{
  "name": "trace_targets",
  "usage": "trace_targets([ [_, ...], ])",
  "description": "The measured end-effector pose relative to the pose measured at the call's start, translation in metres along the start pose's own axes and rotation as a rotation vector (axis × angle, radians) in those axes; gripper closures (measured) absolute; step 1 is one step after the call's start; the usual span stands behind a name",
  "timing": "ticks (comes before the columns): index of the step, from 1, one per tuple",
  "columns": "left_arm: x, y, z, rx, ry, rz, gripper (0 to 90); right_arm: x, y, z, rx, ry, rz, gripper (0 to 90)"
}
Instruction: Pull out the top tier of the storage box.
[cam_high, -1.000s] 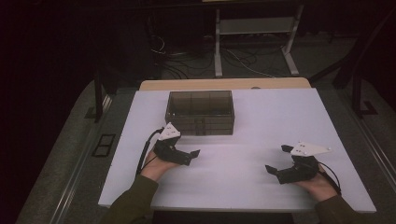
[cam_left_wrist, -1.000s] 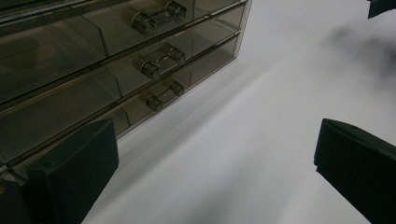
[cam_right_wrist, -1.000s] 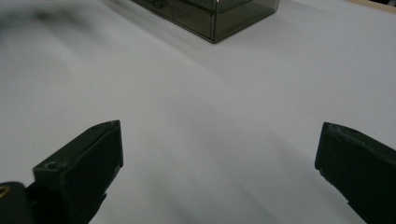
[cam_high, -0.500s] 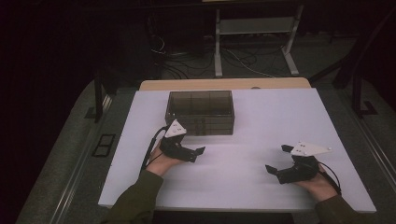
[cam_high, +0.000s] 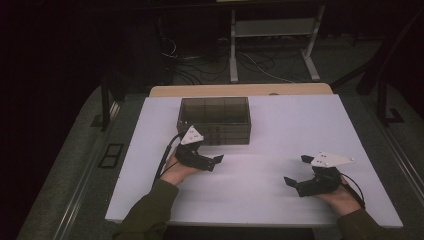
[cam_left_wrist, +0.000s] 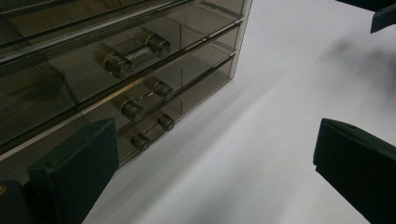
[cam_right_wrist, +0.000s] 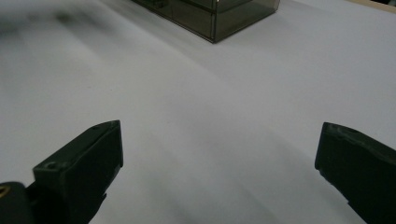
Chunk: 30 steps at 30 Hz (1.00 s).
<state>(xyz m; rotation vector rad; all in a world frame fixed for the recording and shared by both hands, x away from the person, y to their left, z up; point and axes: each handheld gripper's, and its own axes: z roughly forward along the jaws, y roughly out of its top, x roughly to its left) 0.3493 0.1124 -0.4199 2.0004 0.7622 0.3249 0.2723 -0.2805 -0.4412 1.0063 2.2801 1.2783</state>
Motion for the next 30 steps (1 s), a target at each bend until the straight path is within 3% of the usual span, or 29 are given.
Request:
trace_targets([
  [5, -0.0017, -0.0017, 0.0024, -0.015, 0.021, -0.003, 0.0, 0.0, 0.0, 0.0, 0.0, 0.0, -0.001, 0.5],
  [13, -0.004, -0.0055, 0.0073, 0.008, 0.0, 0.039, 0.0, -0.0001, -0.0001, 0.0007, 0.004, 0.004, 0.001, 0.5],
  [30, -0.0102, -0.0064, 0.0082, -0.002, 0.044, 0.1, 0.0, -0.0004, -0.0002, 0.0014, 0.007, 0.008, -0.001, 0.5],
])
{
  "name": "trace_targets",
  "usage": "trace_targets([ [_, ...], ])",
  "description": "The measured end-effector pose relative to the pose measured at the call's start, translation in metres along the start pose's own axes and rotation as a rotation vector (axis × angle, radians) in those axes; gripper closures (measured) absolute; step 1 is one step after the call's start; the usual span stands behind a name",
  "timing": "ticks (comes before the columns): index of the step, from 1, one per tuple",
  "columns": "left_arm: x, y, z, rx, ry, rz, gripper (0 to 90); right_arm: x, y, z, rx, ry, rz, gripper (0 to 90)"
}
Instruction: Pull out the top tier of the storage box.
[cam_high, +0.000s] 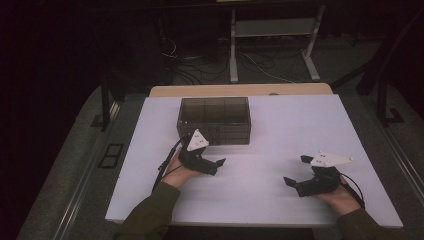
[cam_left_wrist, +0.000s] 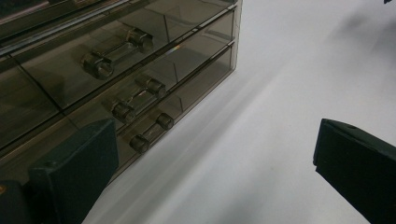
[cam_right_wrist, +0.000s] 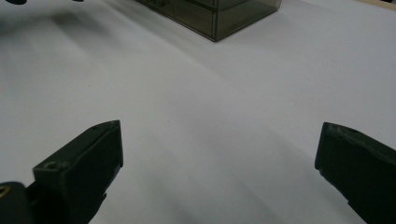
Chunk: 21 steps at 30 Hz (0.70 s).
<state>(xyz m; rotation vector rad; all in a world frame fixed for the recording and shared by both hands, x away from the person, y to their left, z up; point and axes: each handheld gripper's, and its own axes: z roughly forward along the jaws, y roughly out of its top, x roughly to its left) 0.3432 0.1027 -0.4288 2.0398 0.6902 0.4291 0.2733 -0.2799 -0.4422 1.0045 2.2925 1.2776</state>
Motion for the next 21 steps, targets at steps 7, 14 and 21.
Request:
trace_targets([
  [7, -0.0014, -0.0003, -0.0003, -0.002, 0.008, 0.037, 0.0, 0.0, -0.0001, 0.0004, 0.001, -0.002, -0.001, 0.5],
  [14, -0.0027, -0.0003, -0.0013, 0.003, 0.024, 0.082, 0.0, 0.0002, -0.0002, 0.0007, 0.003, -0.001, -0.001, 0.5],
  [21, -0.0029, -0.0003, -0.0026, 0.012, 0.044, 0.131, 0.0, 0.0001, -0.0002, 0.0008, 0.003, -0.002, -0.003, 0.5],
])
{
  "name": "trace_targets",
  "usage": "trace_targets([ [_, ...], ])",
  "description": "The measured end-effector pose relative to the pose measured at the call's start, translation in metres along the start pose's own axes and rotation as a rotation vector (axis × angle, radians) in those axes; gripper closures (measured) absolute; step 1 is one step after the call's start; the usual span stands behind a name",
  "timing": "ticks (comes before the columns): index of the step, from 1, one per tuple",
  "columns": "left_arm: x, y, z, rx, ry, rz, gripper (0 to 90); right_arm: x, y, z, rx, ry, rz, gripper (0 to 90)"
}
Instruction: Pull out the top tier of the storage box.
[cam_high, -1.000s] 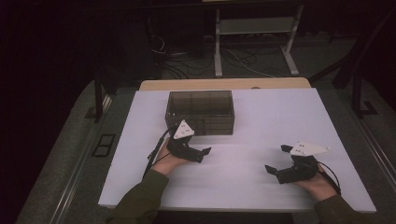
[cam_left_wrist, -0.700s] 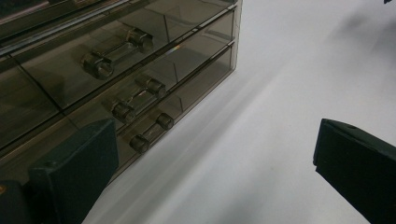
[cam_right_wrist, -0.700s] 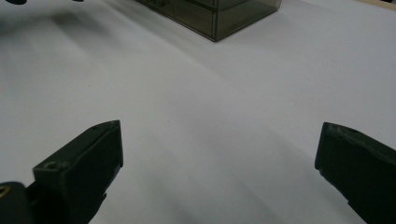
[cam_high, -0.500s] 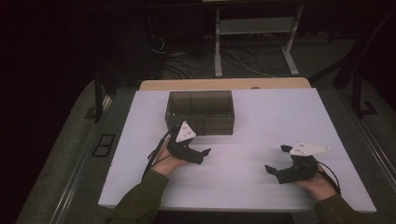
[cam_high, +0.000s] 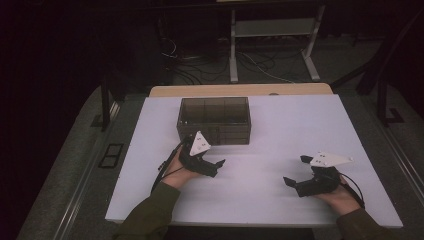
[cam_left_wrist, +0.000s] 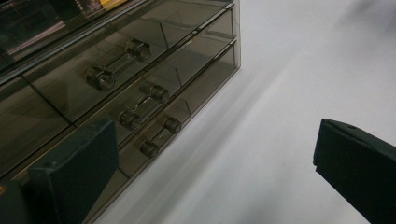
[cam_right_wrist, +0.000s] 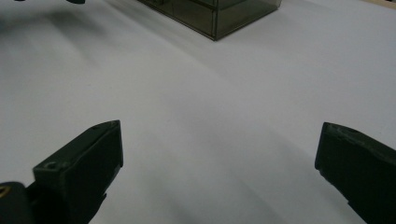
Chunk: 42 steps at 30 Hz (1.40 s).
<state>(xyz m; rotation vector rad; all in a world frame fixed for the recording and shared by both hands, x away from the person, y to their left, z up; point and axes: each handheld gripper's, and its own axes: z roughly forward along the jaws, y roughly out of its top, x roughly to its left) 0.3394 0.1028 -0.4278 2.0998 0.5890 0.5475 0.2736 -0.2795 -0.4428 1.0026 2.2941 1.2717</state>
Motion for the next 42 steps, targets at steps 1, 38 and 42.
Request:
trace_targets([
  [1, -0.0001, 0.0001, -0.0003, 0.0, 0.006, 0.006, 0.0, 0.0, -0.0001, 0.0, 0.0, 0.0, -0.001, 0.5],
  [38, -0.007, 0.0007, -0.0017, 0.036, 0.11, 0.191, 0.0, 0.0004, 0.0, 0.0005, 0.0, 0.0, 0.001, 0.5],
  [42, -0.008, 0.0009, -0.0015, 0.04, 0.122, 0.212, 0.0, 0.0003, 0.0, 0.0005, 0.0, 0.001, 0.001, 0.5],
])
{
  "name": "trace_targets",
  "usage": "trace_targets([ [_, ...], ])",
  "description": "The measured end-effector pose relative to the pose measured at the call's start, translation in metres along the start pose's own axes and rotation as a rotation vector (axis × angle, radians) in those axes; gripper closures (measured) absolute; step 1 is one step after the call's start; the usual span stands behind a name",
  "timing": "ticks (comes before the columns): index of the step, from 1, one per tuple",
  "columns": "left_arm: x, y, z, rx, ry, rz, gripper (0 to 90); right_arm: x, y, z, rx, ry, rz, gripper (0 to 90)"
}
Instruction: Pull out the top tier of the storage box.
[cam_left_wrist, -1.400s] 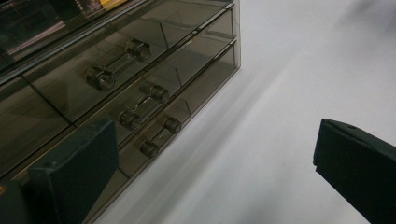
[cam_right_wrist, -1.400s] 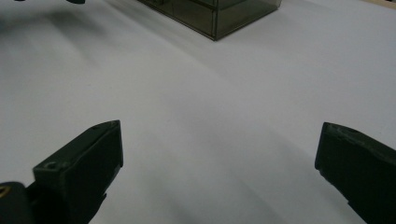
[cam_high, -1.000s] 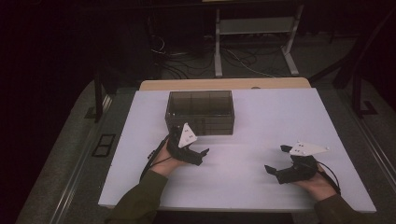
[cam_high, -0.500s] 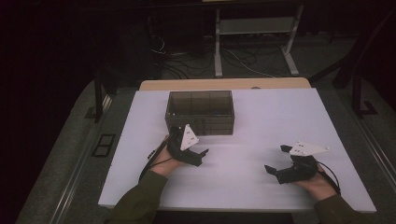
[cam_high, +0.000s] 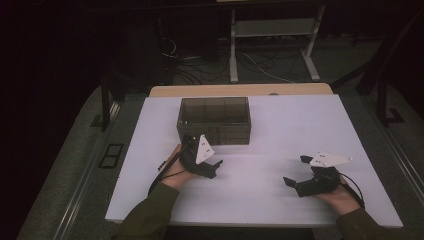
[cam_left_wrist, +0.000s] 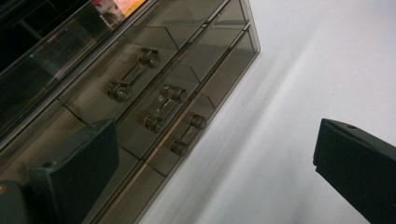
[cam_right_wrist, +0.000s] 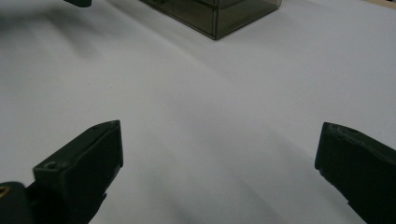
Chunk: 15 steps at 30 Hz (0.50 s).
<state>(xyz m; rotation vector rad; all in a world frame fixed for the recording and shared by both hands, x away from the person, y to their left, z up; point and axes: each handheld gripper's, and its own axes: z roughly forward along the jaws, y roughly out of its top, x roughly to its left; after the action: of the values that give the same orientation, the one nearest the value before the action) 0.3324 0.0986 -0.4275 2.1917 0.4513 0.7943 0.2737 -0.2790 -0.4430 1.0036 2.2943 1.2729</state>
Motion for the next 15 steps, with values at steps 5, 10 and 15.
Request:
trace_targets([
  [5, -0.0004, 0.0002, 0.0, 0.001, 0.008, 0.009, 0.0, 0.0, 0.0, 0.0, -0.001, -0.001, -0.001, 0.5],
  [10, -0.0014, 0.001, -0.0004, -0.003, 0.026, 0.026, 0.0, 0.0001, 0.0001, -0.0001, 0.0, -0.002, -0.002, 0.6],
  [15, -0.0028, 0.0012, -0.0001, -0.005, 0.042, 0.042, 0.0, -0.0001, 0.0, -0.0002, -0.001, -0.003, -0.002, 0.5],
])
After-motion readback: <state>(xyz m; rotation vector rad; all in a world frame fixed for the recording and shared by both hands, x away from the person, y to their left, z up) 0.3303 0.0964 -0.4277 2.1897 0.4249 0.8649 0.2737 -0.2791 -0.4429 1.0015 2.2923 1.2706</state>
